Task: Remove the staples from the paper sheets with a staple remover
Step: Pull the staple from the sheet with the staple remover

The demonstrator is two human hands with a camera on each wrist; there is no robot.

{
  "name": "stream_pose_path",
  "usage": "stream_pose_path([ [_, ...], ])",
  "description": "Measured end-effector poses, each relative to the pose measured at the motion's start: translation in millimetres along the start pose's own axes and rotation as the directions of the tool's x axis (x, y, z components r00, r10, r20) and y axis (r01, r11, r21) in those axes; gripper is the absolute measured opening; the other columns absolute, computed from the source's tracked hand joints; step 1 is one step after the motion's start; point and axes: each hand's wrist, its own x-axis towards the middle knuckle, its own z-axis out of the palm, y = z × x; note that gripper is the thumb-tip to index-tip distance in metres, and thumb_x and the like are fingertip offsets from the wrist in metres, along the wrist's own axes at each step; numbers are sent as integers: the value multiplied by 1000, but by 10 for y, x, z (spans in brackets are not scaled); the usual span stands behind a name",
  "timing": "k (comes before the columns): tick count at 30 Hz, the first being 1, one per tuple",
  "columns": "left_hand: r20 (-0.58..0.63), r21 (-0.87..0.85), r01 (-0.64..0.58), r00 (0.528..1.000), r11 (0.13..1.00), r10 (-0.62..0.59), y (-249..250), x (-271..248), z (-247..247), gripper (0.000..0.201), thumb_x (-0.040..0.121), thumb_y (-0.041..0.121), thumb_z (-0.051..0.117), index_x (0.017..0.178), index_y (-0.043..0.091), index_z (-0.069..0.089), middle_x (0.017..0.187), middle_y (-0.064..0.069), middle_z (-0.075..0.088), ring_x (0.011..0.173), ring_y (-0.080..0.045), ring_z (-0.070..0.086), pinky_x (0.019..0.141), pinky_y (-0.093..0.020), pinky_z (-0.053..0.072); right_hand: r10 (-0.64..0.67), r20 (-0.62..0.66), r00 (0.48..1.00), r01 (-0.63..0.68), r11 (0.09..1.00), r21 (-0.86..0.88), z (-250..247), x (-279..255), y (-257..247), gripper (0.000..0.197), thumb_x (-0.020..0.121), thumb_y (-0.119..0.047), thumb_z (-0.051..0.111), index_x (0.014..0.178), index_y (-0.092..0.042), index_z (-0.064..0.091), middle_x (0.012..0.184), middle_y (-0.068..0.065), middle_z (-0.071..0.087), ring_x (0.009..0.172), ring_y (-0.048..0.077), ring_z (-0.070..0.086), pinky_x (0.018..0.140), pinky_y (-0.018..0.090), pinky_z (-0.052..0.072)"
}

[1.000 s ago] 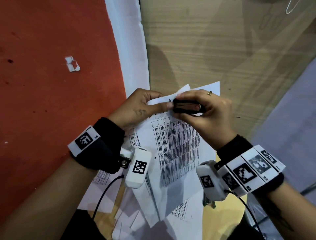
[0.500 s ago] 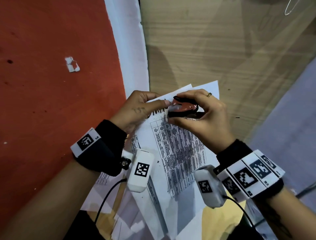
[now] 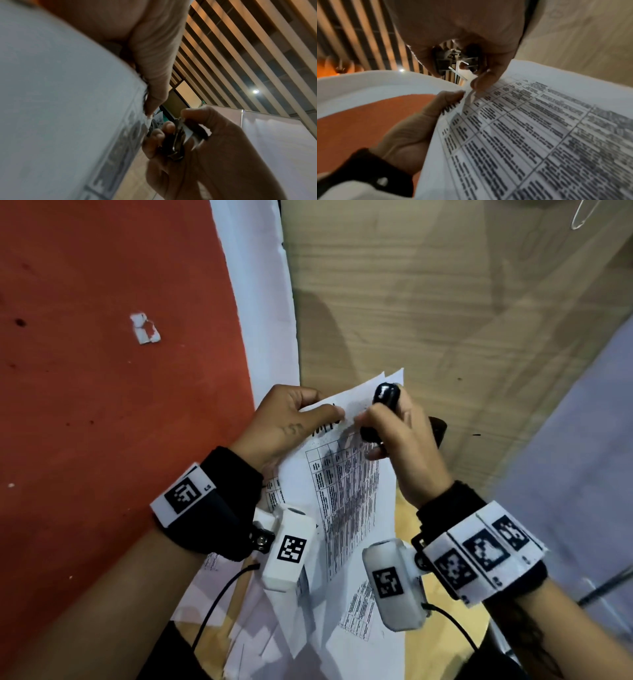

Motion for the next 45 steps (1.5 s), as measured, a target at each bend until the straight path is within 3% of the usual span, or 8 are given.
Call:
stream_pose_path([
  [5,-4,-21,1,1000,1000,-1,-19,-1,-28,21,85,3,62,66,10,64,51,6,58,46,-5,49,48,-16,39,89,-61,994,-83,993,83,36,35,60,14,64,-16,46,78,-18,45,66,5,51,55,16,47,53,25,38],
  [10,1,-27,-21,1000,999,21,-38,9,-24,18,85,1,61,68,7,65,53,6,60,48,-4,51,52,-18,42,-209,-52,977,177,916,-359,82,24,122,16,76,-16,68,73,-15,53,62,-3,55,59,13,47,58,30,40],
  [13,-2,-34,-22,1000,999,22,-50,2,-24,17,85,1,61,69,4,64,52,6,58,48,-4,50,50,-16,40,-315,-7,949,273,834,-480,72,24,115,9,77,-18,65,77,-11,59,71,-1,63,68,17,56,67,36,46],
  [27,-25,-48,-6,1000,999,5,-56,13,8,22,84,-1,61,63,7,61,51,5,55,46,-2,47,48,-15,38,-414,78,907,367,683,-632,0,36,82,21,77,-28,55,78,-10,64,68,6,65,66,27,60,61,40,47],
  [31,-54,-81,-9,999,997,4,-50,16,41,19,67,16,67,72,-3,64,66,-12,54,53,-10,46,50,-20,37,-393,45,918,339,723,-602,9,24,43,18,76,-26,58,76,-9,65,65,4,64,63,24,58,59,39,46],
  [38,-74,-4,-82,994,997,82,-57,-3,80,19,65,23,63,64,3,63,61,-10,52,55,-15,43,55,-26,33,-322,-13,946,265,799,-540,11,36,22,17,75,-21,59,72,-6,65,58,3,61,59,17,54,56,25,40],
  [43,-13,131,-239,970,962,243,-87,10,28,37,69,42,62,74,5,67,74,-29,62,65,-17,51,64,-45,45,-99,-73,992,68,937,-344,-7,105,7,10,68,-23,57,61,-18,60,62,10,65,59,24,59,57,37,50],
  [45,11,228,-278,959,933,283,-100,31,-1,41,72,43,60,76,3,67,75,-28,63,64,-25,56,66,-51,46,-22,-49,999,6,950,-312,-29,116,-4,11,70,-18,60,60,-17,61,64,12,67,55,17,56,49,28,44],
])
